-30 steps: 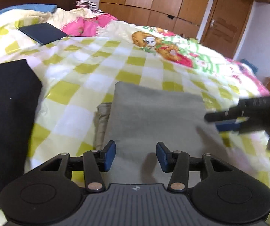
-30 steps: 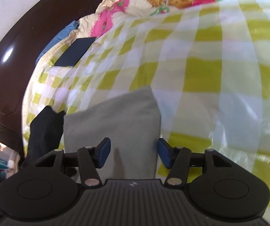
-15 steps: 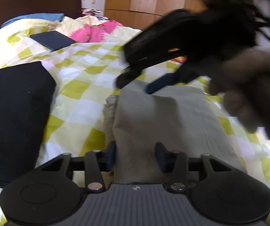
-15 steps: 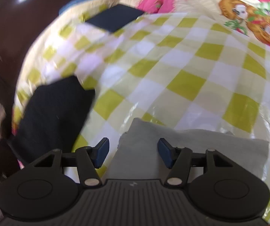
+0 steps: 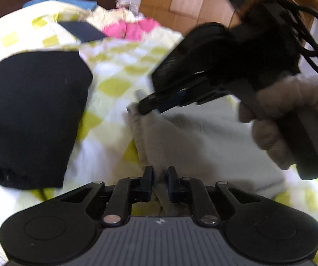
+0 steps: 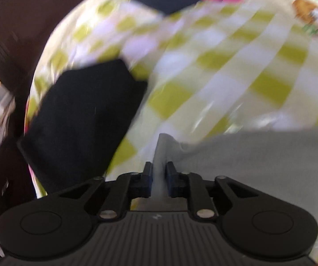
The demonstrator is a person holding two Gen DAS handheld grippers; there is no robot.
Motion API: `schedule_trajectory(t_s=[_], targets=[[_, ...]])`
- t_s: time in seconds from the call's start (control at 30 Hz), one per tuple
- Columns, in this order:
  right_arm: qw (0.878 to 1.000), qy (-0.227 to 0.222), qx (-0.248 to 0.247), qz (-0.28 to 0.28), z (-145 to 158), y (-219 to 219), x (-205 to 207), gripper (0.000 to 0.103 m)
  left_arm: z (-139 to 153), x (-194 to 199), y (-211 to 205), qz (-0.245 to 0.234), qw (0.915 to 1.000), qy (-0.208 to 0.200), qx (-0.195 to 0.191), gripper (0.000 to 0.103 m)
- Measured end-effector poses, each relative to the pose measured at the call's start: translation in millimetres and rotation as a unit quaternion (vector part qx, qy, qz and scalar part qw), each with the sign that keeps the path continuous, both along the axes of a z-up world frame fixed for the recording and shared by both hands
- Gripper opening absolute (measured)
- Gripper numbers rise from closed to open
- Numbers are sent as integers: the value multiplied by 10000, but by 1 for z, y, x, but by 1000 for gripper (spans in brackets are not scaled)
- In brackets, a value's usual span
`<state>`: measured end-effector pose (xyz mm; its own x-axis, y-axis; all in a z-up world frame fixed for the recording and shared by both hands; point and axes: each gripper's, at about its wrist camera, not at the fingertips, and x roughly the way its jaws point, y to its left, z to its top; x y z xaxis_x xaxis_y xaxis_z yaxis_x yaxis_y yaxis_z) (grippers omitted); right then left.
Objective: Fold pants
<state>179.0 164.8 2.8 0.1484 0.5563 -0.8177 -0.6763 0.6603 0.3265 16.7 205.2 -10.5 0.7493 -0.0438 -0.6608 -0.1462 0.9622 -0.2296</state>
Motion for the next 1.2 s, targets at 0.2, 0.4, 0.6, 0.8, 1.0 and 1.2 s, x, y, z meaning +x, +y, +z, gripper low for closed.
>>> schedule_trajectory(t_s=[0.2,0.4,0.6,0.8,1.0,1.2], targets=[[9981,-97,594,-97,28,-35,-17,41,8,-7,9,108,9998,59,-127,37],[9916,-697,303,-1042,46,-133,-19,64,34,-14,15,125,9994,-298,-140,44],[9820,258,588,-1776,-5,-194,-10,65,29,7,7,-2,9998,-136,-149,59],[9667,970,1471,-1857,-31,-215,2,67,1,30,-8,-267,9986,463,-61,63],[9677,1096,1503,-1698,-39,-208,7,31,-2,47,-11,-308,9969,706,-135,65],[9619,1109,1598,-1922,-30,-260,-12,19,3,56,-51,-866,9937,716,28,62]])
